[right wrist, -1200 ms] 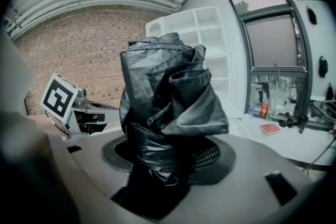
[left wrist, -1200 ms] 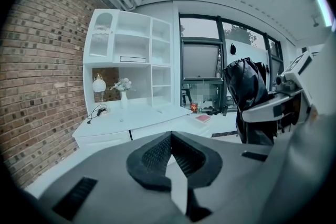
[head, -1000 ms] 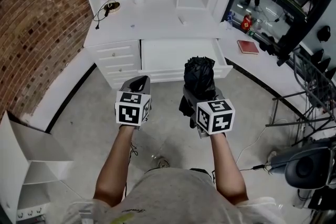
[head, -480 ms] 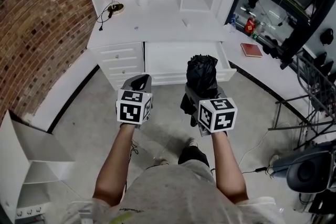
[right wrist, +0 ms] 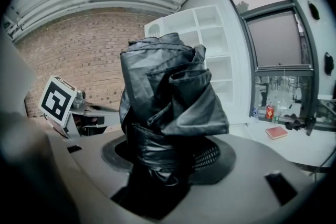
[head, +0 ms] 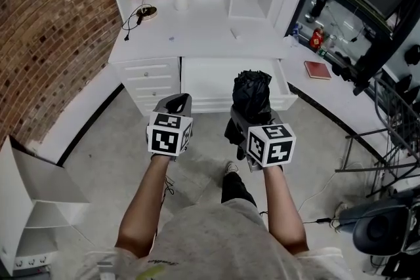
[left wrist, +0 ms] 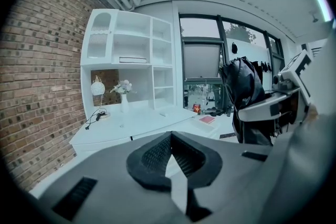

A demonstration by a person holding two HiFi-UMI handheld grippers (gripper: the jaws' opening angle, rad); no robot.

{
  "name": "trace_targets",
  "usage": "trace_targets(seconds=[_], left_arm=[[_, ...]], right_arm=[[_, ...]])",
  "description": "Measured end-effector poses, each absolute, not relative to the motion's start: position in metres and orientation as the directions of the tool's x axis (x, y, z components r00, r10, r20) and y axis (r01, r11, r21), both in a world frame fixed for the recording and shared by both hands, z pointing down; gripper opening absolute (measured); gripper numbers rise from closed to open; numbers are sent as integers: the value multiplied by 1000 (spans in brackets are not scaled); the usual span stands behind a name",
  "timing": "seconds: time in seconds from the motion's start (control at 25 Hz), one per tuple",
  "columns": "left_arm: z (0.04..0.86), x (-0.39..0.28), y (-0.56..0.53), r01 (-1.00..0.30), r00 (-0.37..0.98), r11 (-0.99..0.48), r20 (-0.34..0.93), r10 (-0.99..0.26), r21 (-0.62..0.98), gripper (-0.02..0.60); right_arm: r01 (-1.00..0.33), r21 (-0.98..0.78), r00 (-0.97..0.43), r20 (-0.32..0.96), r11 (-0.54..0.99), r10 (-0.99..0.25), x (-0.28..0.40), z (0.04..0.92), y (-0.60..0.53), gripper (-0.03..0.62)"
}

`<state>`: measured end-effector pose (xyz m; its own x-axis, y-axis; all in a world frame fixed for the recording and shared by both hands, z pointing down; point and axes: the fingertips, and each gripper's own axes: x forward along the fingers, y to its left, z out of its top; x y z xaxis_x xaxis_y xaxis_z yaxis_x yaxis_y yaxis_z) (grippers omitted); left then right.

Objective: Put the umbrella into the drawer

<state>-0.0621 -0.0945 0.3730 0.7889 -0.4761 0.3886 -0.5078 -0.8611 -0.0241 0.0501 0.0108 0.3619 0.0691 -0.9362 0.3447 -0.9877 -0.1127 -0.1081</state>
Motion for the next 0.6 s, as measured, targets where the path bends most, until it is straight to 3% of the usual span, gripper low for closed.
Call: trace_targets(seconds=[0.6], left_arm=[[388, 18, -165, -539, 748, -842, 438, -499, -39, -2]], right_arm=[[-989, -137, 8, 367, -63, -930, 133, 379, -65, 255]])
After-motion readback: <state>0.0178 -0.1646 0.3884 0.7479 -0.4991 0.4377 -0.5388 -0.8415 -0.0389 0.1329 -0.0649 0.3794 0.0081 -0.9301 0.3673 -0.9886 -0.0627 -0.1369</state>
